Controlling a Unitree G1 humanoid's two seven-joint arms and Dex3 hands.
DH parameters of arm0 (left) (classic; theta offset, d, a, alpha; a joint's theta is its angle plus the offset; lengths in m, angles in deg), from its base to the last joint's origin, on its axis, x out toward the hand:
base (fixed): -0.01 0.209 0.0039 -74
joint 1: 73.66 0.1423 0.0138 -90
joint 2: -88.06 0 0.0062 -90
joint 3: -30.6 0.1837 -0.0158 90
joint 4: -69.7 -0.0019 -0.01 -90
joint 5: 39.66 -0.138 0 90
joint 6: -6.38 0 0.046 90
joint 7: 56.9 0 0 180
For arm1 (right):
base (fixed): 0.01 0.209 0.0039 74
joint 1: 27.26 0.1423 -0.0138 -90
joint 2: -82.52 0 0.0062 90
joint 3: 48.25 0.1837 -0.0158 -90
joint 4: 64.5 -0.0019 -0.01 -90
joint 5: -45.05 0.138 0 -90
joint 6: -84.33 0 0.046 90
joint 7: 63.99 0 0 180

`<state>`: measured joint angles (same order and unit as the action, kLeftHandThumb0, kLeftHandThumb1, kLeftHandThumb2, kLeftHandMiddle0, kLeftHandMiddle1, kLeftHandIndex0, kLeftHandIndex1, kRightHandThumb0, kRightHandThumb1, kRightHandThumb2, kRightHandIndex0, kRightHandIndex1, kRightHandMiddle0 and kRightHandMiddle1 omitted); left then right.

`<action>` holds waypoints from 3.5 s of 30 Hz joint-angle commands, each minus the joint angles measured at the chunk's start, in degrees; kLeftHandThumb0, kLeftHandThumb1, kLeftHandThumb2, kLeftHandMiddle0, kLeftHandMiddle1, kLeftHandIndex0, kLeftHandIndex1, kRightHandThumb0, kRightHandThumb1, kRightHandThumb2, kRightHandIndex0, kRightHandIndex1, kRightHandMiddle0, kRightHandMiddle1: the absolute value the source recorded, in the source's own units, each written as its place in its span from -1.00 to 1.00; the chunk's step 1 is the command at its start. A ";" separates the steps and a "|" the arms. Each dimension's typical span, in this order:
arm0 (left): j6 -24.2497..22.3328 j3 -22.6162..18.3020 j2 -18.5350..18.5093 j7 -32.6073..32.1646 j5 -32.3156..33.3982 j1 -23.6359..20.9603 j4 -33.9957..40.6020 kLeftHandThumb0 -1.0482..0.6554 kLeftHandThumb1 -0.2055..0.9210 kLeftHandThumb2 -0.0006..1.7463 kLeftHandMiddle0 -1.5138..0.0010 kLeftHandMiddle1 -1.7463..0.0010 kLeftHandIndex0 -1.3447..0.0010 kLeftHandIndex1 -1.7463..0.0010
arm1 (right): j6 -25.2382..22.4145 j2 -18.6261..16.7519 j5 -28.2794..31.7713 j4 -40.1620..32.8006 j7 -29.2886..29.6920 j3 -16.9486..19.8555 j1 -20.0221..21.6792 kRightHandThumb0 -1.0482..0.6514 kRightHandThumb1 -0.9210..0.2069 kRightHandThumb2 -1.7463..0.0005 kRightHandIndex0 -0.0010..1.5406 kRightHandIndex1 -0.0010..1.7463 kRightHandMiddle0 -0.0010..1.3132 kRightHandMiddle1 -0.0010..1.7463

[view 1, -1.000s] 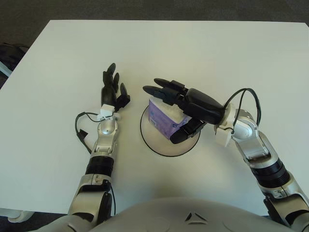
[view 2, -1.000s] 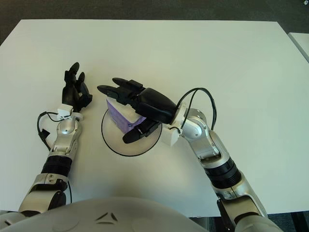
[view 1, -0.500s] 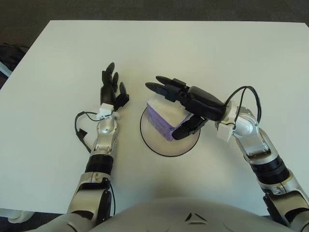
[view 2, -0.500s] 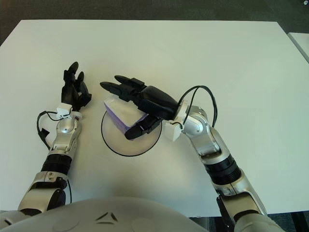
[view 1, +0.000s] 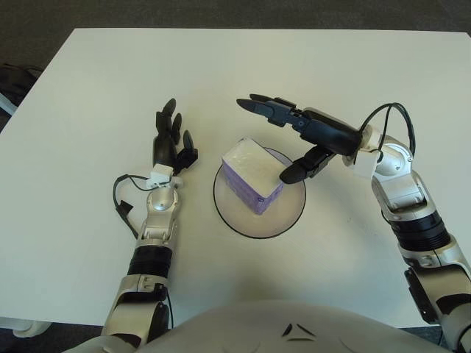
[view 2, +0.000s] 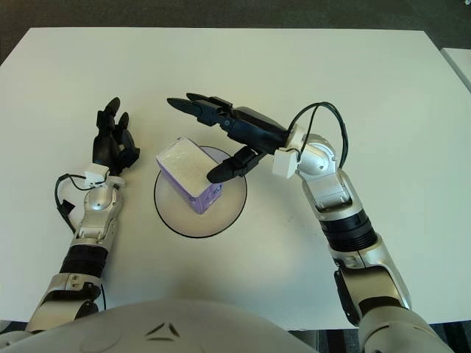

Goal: Put the tissue paper into the plate.

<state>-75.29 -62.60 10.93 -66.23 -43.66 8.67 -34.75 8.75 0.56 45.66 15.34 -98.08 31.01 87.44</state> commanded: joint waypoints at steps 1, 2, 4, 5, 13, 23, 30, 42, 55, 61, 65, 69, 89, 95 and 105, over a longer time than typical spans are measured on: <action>-4.29 0.74 0.43 0.80 -0.52 4.36 -1.08 -0.62 1.00 0.02 0.55 0.99 1.00 0.41 | -3.32 -4.12 3.64 6.58 3.59 3.07 -0.16 -1.00 -1.00 0.44 -1.00 -1.00 -1.00 -1.00; -4.64 0.74 0.44 0.81 -0.49 4.45 -0.78 -0.62 1.00 0.02 0.55 0.99 1.00 0.40 | -2.54 -5.97 4.28 9.82 4.73 3.57 0.23 -1.00 -1.00 0.47 -1.00 -1.00 -1.00 -1.00; -5.15 0.74 0.51 0.82 -0.35 4.61 -0.25 -0.62 1.00 0.03 0.55 0.99 1.00 0.40 | -2.61 -11.05 8.17 13.65 7.90 5.89 1.03 -1.00 -1.00 0.50 -1.00 -1.00 -1.00 -1.00; -5.28 0.74 0.56 0.82 -0.30 4.69 -0.04 -0.61 1.00 0.03 0.54 0.99 1.00 0.40 | -2.79 -13.06 10.00 12.74 9.60 6.98 0.49 -1.00 -1.00 0.50 -1.00 -1.00 -1.00 -1.00; -5.98 0.88 0.68 0.97 -0.22 5.32 1.11 -0.60 1.00 0.03 0.55 1.00 1.00 0.39 | -2.24 -18.98 15.33 12.16 15.54 12.86 -2.09 -0.81 -1.00 0.26 -1.00 -1.00 -0.99 -1.00; -6.45 1.04 0.59 1.09 -0.21 5.54 1.47 -0.61 1.00 0.03 0.55 1.00 1.00 0.41 | -8.13 -22.66 30.88 17.62 11.15 19.67 0.17 -0.99 -1.00 -0.12 -1.00 -1.00 -1.00 -1.00; -6.81 1.14 0.62 1.14 -0.23 5.83 1.97 -0.60 1.00 0.03 0.55 1.00 1.00 0.41 | -11.50 -24.76 34.48 19.91 12.68 22.20 0.08 -1.00 -1.00 -0.22 -0.99 -1.00 -1.00 -1.00; -6.93 1.25 0.72 1.26 -0.16 6.56 2.76 -0.59 1.00 0.03 0.55 1.00 1.00 0.40 | -10.89 -25.88 33.61 22.68 10.77 23.56 -2.33 -1.00 -1.00 -0.28 -0.95 -0.98 -0.98 -0.99; -7.79 1.32 1.04 1.17 -0.21 6.99 3.42 -0.57 1.00 0.02 0.54 0.99 1.00 0.40 | -9.32 -25.77 31.08 21.79 8.97 22.52 -6.16 -1.00 -1.00 -0.29 -0.93 -0.98 -0.92 -0.96; -8.23 1.42 1.12 1.31 -0.22 7.14 3.90 -0.57 1.00 0.03 0.53 0.99 1.00 0.41 | -7.20 -25.43 28.11 21.47 8.80 21.40 -8.27 -1.00 -1.00 -0.27 -0.92 -0.98 -0.89 -0.93; -8.60 1.49 1.25 1.31 -0.22 7.31 4.35 -0.57 1.00 0.03 0.53 0.99 1.00 0.42 | -5.71 -25.43 26.29 21.87 8.86 20.94 -9.35 -1.00 -1.00 -0.26 -0.93 -0.99 -0.89 -0.92; -8.96 1.50 1.36 1.31 -0.21 7.40 4.64 -0.58 1.00 0.03 0.54 0.99 1.00 0.41 | -4.07 -25.32 24.63 22.74 8.65 20.56 -10.54 -1.00 -1.00 -0.25 -0.95 -1.00 -0.92 -0.91; -8.58 1.26 1.17 1.32 -0.46 6.94 4.07 -0.58 1.00 0.02 0.54 1.00 1.00 0.40 | 9.58 -23.96 11.20 27.25 13.76 18.33 -15.80 -1.00 -1.00 -0.22 -1.00 -1.00 -1.00 -0.85; -8.38 1.22 1.22 1.40 -0.44 6.77 3.83 -0.58 1.00 0.02 0.54 1.00 1.00 0.39 | 16.84 -23.52 2.27 31.68 21.55 17.69 -15.03 -1.00 -1.00 -0.22 -1.00 -1.00 -1.00 -0.86; -8.15 1.07 1.12 1.47 -0.43 6.37 3.35 -0.58 1.00 0.03 0.52 0.99 1.00 0.38 | 22.36 -22.84 -6.50 37.05 32.62 16.14 -14.05 -0.97 -1.00 -0.19 -1.00 -1.00 -1.00 -0.90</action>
<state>-80.91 -61.71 11.75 -65.56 -44.20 12.37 -28.50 29.03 -22.77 41.47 48.06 -67.40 47.73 76.10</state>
